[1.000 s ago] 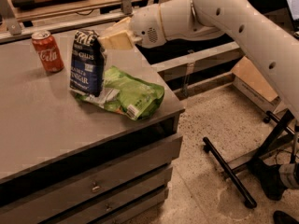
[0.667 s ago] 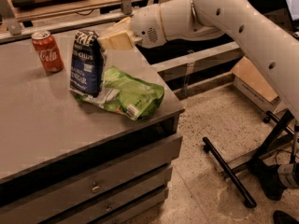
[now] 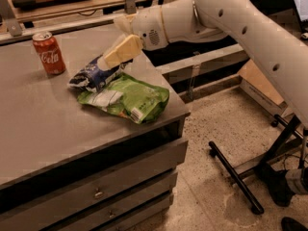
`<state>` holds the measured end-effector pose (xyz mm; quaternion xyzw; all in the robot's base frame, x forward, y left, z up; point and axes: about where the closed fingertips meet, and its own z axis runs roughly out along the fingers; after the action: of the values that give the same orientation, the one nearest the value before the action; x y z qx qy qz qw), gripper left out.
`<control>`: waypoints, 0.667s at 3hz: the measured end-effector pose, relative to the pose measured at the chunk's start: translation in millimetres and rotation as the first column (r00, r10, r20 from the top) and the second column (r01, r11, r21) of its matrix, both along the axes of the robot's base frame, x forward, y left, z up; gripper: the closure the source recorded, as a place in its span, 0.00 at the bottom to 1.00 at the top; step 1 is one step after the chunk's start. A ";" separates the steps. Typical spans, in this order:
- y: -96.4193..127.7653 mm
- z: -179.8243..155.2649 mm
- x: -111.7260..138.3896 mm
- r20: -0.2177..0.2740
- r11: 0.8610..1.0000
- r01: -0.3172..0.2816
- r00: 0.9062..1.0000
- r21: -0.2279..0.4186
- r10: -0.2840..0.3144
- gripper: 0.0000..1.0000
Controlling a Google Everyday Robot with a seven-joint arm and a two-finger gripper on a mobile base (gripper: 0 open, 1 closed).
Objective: Move blue chip bag near green rice chip bag
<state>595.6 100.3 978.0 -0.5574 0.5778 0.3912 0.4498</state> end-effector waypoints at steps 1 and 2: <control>0.0 0.0 0.0 0.000 1.000 0.000 1.000 0.000 0.000 0.00; -16.2 -5.1 5.9 0.015 1.000 0.000 1.000 0.018 0.000 0.00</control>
Offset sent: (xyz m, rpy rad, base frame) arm 0.0175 -0.0482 -0.0130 0.0458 -0.0406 -0.0110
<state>601.5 84.1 972.8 -0.5564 0.5709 0.3921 0.4591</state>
